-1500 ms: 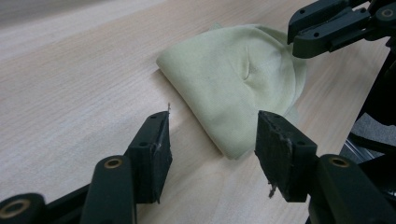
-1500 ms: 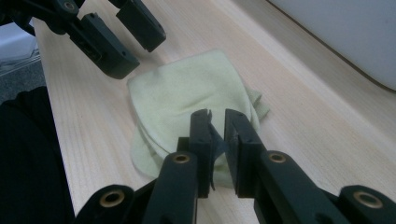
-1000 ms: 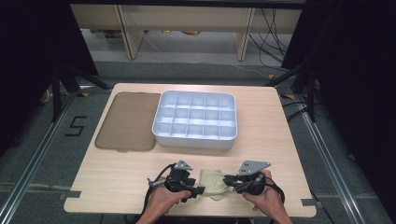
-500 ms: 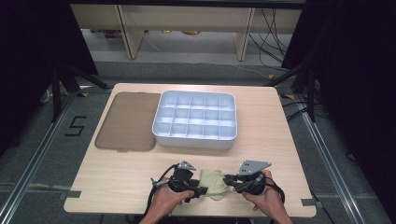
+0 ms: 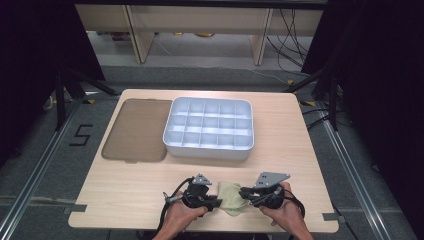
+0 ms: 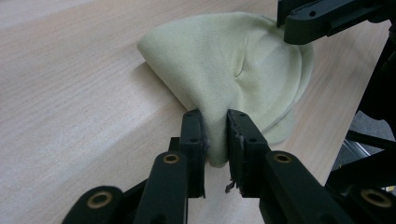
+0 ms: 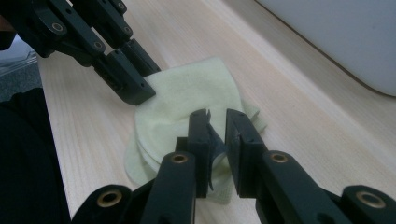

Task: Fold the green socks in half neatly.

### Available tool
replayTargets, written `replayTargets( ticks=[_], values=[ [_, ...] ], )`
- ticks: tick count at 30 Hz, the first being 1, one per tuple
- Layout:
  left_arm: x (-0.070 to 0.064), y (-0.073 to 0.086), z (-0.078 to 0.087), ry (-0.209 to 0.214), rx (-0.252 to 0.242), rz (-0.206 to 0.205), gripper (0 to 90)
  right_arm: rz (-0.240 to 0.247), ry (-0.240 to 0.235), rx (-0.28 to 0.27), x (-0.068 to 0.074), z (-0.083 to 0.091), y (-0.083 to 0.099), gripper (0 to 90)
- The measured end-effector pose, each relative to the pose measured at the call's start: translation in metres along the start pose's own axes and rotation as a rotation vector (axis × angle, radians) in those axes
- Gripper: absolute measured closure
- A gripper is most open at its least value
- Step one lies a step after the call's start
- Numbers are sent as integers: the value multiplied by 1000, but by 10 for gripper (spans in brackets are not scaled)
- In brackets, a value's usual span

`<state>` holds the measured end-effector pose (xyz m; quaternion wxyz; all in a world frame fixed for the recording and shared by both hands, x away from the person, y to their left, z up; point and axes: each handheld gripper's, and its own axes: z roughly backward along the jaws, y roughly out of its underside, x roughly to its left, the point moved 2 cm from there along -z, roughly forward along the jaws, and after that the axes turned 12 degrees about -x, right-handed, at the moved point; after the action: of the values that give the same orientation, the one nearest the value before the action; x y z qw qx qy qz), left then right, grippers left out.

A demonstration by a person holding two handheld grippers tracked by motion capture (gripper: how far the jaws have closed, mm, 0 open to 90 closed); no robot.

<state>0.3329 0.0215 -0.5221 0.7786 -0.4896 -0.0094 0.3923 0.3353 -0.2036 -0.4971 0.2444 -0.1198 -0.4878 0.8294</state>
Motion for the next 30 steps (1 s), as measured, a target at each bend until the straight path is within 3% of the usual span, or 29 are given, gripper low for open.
replayTargets(
  ticks=[9, 14, 15, 16, 17, 18, 24, 30],
  values=[
    [-1, -3, 2, -17, -14, -26, 793, -11, 17, -17, 2, -3, -4, 816],
    [-2, -7, 6, -31, -4, -88, 798, 2, 38, -20, -3, -19, -12, 832],
    [-4, -8, 5, -37, -27, -70, 798, 2, 41, -14, -5, -23, -13, 836],
    [-2, -9, 8, -31, -3, -109, 799, -5, 43, -6, -6, -27, -13, 840],
    [-3, -9, 7, -37, -27, -79, 800, -5, 40, 11, -7, -31, -12, 844],
    [-3, -9, 7, -37, -27, -79, 801, -4, 40, 26, -7, -35, -11, 847],
    [0, -11, 11, -41, -21, -115, 805, 7, 37, 66, -8, -47, -7, 858],
    [3, -13, 14, -56, -36, -114, 806, 8, 25, 29, -1, -38, -12, 853]
  ],
)
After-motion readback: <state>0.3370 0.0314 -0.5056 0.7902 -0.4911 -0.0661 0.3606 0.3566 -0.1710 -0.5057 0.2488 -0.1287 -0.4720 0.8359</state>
